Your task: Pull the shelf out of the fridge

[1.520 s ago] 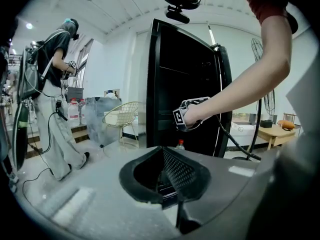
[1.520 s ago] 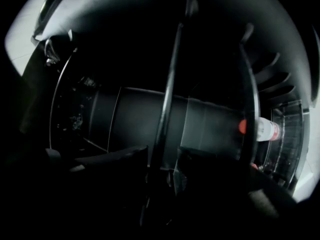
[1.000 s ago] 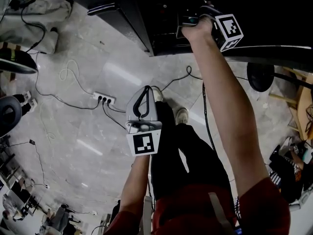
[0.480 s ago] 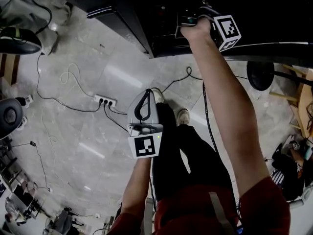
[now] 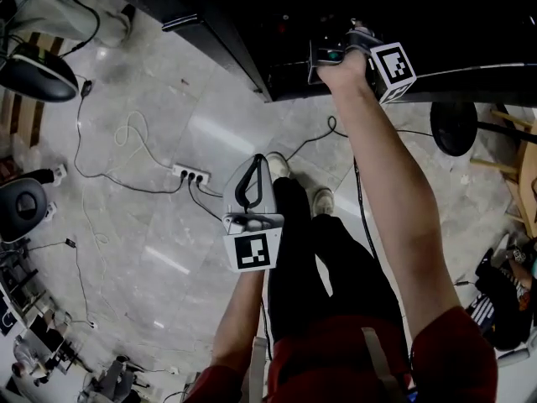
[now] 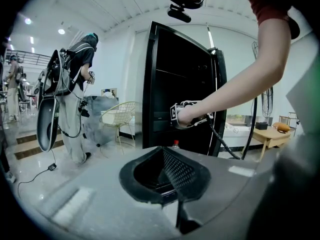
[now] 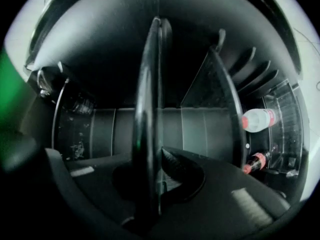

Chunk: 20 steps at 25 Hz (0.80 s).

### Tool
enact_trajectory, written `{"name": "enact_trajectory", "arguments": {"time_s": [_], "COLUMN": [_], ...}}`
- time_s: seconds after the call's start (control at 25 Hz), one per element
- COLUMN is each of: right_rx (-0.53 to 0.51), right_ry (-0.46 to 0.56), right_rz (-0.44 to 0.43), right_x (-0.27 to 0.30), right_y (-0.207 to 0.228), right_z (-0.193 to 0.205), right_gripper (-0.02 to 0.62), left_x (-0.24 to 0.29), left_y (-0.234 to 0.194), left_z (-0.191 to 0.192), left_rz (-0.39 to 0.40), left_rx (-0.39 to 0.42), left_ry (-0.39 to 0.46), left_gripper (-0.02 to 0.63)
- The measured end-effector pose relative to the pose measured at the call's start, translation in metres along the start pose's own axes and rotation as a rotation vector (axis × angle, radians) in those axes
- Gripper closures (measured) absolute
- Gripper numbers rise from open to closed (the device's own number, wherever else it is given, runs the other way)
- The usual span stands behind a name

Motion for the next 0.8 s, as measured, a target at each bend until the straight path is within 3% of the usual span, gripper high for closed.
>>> {"name": "enact_trajectory", "arguments": {"time_s": [0.8], "right_rx": [0.003], "right_ry": [-0.049], "right_rz": [-0.001], "right_x": [-0.117], "right_y": [0.001], "right_z": [-0.007], "right_gripper": [0.588], "left_x": [-0.041], "left_y": [0.016], "left_z": [-0.027], "left_rz": [-0.066], "left_rx": [-0.017], "left_ry": [0.011], "left_gripper": [0.607]}}
Point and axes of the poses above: the fingertips, and each gripper's own axes: x forward along the fingers, y to its right, z out of its underside, the point moved 8 cm from there along -x, backward along the fingers, and after that the axes turned 9 degrees about -x, right-handed, at the moved point
